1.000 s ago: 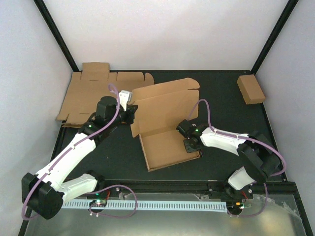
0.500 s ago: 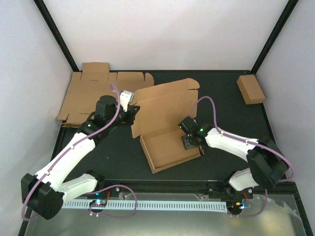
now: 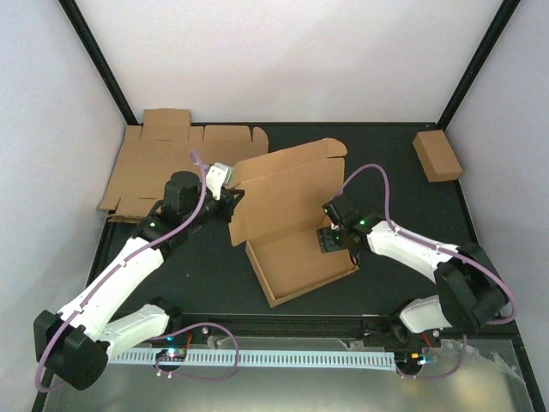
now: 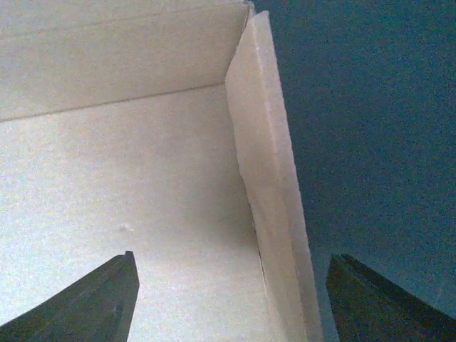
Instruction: Fold the paper box
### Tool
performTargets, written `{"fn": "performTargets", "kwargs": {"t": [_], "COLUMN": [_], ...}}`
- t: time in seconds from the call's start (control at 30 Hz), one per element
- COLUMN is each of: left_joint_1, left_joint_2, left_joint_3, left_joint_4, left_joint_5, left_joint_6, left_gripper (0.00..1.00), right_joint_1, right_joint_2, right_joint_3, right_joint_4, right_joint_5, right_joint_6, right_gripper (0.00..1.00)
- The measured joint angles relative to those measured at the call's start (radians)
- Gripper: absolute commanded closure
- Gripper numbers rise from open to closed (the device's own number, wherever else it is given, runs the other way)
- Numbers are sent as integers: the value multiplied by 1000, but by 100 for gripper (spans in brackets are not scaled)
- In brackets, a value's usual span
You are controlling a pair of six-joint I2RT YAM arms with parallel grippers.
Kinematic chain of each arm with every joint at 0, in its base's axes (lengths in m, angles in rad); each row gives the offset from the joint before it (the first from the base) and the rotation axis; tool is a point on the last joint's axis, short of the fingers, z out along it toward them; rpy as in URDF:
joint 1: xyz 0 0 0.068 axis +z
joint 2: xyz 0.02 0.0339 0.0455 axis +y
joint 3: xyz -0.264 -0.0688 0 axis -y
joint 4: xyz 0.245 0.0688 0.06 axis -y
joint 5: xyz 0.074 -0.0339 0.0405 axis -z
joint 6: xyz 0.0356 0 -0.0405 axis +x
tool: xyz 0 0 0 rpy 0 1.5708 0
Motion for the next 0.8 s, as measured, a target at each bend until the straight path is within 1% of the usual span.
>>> {"fn": "performTargets", "kwargs": {"t": [0.07,0.23,0.33,0.57,0.63,0.8], "left_joint_1": [1,1,1,1,1,1], "left_joint_2": [-9,-33,-50,-56,-57,-66], "left_joint_3": [-15,-59,-84,-95,-96,-98], "left_joint_4": [5,30,45,55,55,54], "left_joint_5": [4,6,5,2,-3,-21], "left_joint_6": [-4,-13,-15,-18,-18,-18], "left_gripper": [98,98,98,98,98,98], "right_joint_1": [0,-1,-1,-1,-1,-1], "right_joint_2": [10,6,6,65,74,73], "right_joint_3": [-2,-50,-60,-44,-44,-47], "right_joint_4": [10,64,84,107,105,95], "right_joint_5": [1,13,26,36,37,40], "right_joint_6": [-9,-21,-20,-14,-13,5], "right_gripper": [25,40,43,54,59,76]}}
